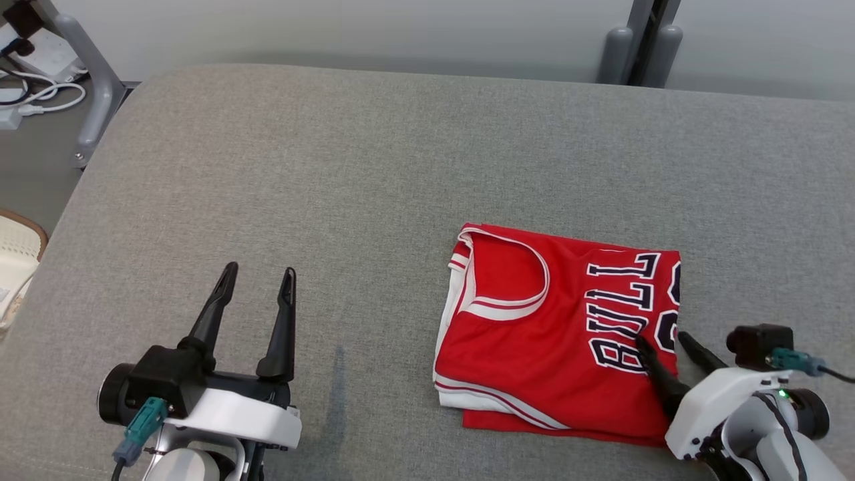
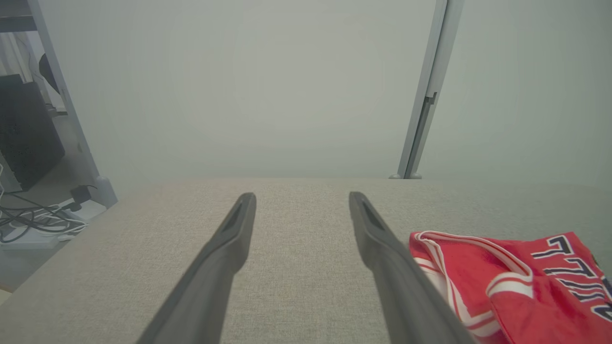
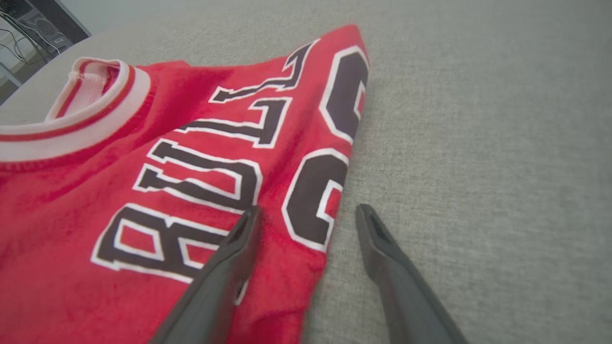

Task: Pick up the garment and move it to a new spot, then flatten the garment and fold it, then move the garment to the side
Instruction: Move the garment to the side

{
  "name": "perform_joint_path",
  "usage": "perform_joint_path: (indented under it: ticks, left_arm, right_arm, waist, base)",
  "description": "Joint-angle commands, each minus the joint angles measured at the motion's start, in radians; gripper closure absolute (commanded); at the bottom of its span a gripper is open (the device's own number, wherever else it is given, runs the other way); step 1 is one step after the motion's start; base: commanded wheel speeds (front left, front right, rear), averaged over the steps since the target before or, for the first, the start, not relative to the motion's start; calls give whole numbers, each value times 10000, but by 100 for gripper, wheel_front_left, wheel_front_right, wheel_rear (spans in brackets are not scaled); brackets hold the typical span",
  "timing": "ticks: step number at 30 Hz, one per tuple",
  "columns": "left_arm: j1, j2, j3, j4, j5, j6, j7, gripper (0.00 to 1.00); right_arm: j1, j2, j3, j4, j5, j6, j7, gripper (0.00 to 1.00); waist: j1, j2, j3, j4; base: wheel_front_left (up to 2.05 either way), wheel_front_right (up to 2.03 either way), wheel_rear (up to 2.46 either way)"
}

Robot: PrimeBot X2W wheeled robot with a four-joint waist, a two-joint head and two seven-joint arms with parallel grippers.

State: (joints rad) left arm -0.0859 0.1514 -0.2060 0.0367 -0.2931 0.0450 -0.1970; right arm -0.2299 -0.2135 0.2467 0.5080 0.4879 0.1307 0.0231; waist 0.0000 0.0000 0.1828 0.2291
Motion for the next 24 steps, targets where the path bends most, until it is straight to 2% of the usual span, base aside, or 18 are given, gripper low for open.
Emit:
perform_joint_path:
  ticks: [1,2,3,5,8,13,19,24]
  left_arm:
    - [-160,31,20,30,-43,-36,-66,0]
    - [-186,40,36,86,-50,-33,-93,0]
    - [-231,35,42,129,-53,-26,-132,0]
    - [-292,28,48,198,-52,-9,-190,0]
    - [-325,48,71,275,-65,7,-241,0]
    - [-207,145,146,236,-81,68,-321,0]
    - [-183,269,239,-21,-78,131,-380,0]
    - [-394,461,263,-213,14,125,-327,0]
  right_arm:
    - [-26,-11,205,253,120,0,219,0]
    - [-70,-5,472,425,234,0,333,0]
    - [-117,-12,626,557,363,2,361,15]
    - [-204,-25,1014,694,559,3,427,100]
    - [-363,-255,1398,548,672,0,143,100]
    - [-491,-925,1535,-262,79,-3,-731,100]
    - [-210,-1582,1194,-1620,-1108,-3,-870,100]
    - [165,-1882,598,-2773,-1834,-1,-692,100]
  waist:
    - [0,0,49,50]
    - [0,0,58,47]
    - [0,0,64,39]
    - [0,0,57,5]
    - [0,0,39,-119]
    - [0,0,5,-756]
    - [0,0,252,-1933]
    - [0,0,534,-3038]
  base:
    - [0,0,0]
    - [0,0,0]
    - [0,0,0]
    - [0,0,0]
    - [0,0,0]
    - [0,0,0]
    - [0,0,0]
    - [0,0,0]
